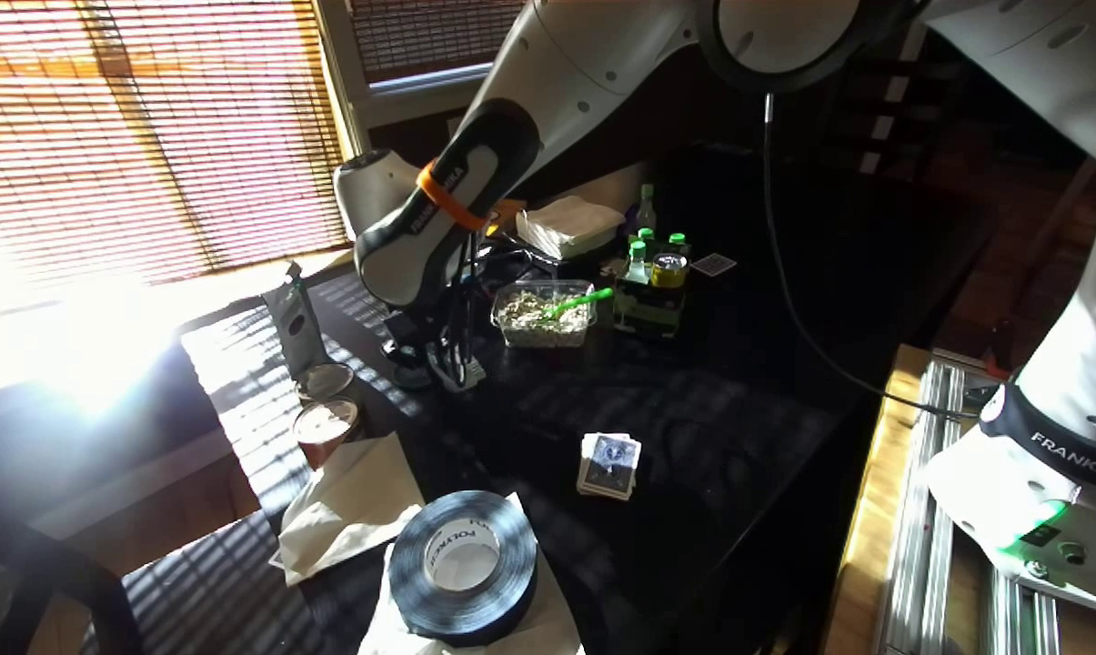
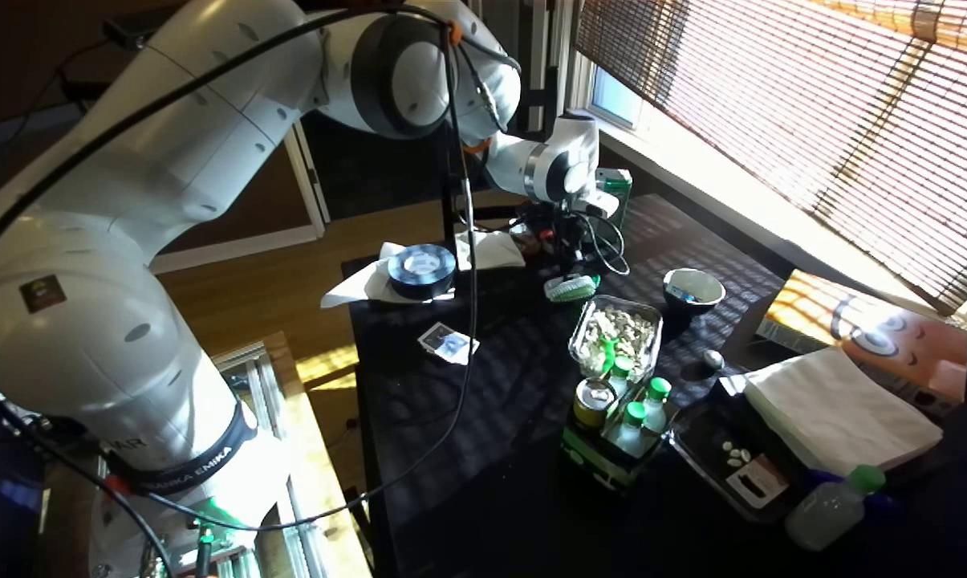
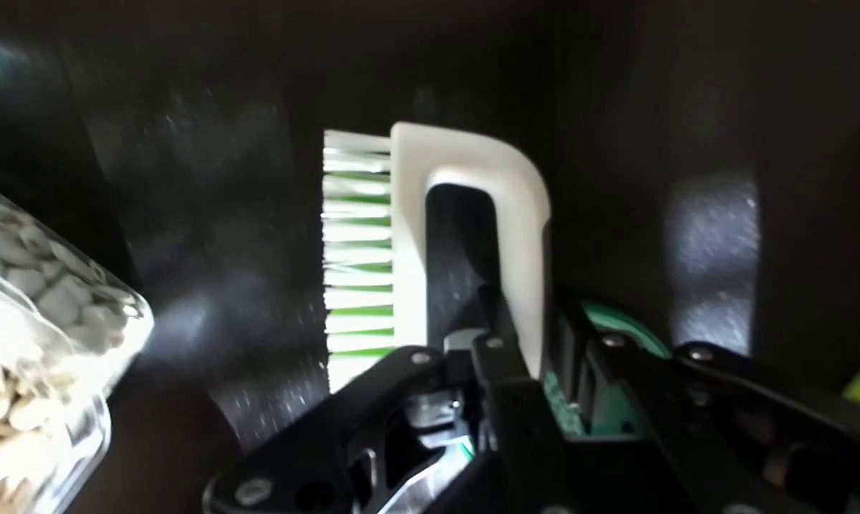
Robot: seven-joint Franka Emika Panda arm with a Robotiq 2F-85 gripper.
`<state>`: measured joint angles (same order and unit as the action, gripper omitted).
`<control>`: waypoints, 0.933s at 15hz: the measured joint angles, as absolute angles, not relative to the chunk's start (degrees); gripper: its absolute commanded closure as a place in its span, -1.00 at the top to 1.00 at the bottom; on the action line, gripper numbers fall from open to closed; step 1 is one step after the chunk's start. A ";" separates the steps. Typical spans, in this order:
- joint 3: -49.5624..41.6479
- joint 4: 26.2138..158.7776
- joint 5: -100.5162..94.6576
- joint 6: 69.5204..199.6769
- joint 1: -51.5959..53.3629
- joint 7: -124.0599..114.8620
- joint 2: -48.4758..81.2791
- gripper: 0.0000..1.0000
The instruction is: Move the brush to the left.
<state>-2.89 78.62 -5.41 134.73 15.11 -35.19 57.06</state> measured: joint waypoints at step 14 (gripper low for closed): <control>32.23 101.12 21.41 173.81 -13.89 3.38 49.41 -0.91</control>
<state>32.23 101.12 21.41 173.81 -13.89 3.38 49.41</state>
